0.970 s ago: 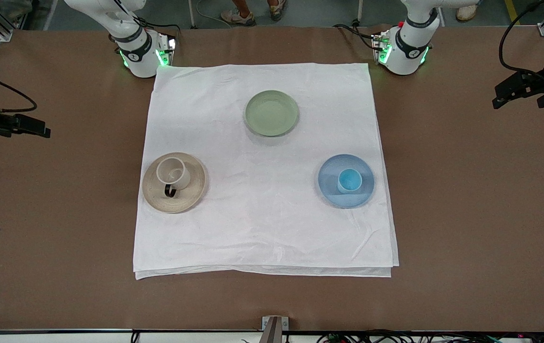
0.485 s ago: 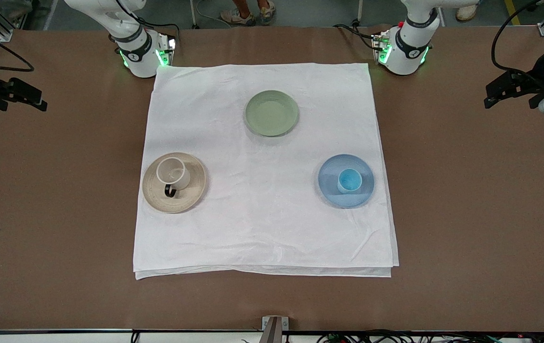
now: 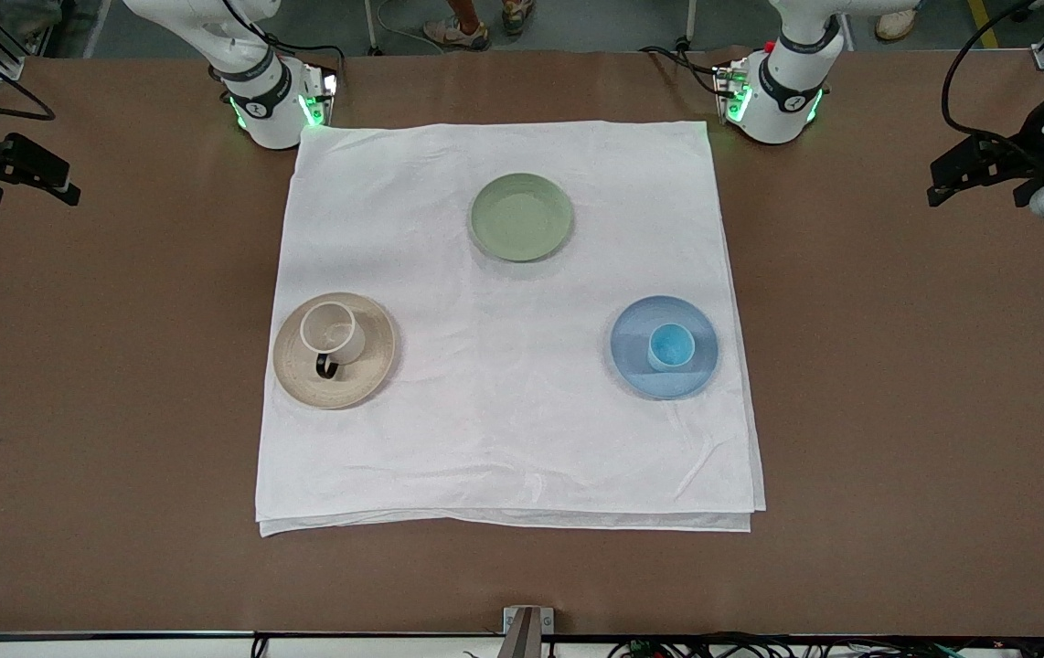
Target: Place blue cup in blue plate and white mug in gray plate
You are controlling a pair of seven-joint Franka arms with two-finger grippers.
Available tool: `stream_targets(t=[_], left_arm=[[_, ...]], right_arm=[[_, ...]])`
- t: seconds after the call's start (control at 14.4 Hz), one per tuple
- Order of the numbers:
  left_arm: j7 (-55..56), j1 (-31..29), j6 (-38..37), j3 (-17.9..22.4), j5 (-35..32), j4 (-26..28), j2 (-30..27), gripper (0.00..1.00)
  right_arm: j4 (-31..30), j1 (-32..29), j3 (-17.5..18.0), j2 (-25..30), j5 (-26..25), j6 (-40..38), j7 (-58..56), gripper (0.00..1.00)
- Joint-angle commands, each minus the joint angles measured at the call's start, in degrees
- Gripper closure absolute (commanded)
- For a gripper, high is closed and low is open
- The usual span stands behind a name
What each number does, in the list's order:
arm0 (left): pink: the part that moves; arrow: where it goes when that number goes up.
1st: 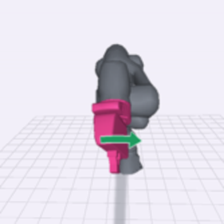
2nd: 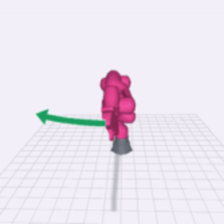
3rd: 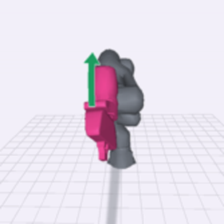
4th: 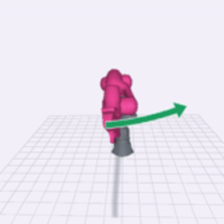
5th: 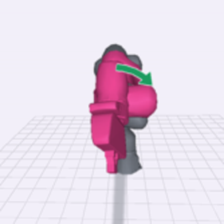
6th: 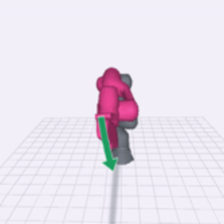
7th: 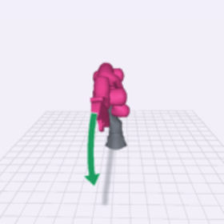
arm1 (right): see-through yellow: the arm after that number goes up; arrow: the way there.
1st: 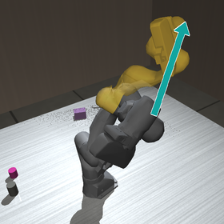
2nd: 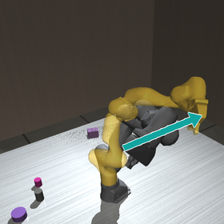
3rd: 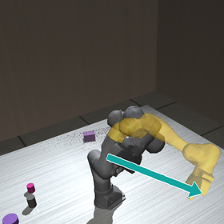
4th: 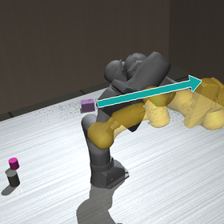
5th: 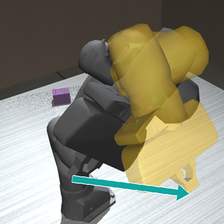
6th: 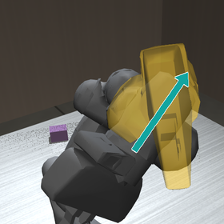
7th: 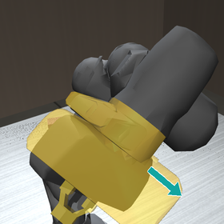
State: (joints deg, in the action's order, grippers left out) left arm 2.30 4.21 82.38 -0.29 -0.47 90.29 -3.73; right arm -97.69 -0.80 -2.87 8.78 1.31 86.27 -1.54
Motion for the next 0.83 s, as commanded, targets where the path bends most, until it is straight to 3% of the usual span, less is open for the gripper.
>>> stream_targets(t=[0.0, 0.76], left_arm=[[0.1, -0.3, -0.5, -1.7, -1.1, 0.9, -1.2, 0.00], [0.2, -0.5, -0.5, -1.1, -1.3, -1.3, -0.4, 0.00]], right_arm=[[0.3, -0.1, 0.4, 0.8, -1.0, 0.9, -1.4, 0.00], [0.0, -0.3, 0.3, 0.7, -1.7, -0.4, -2.3, 0.00]])
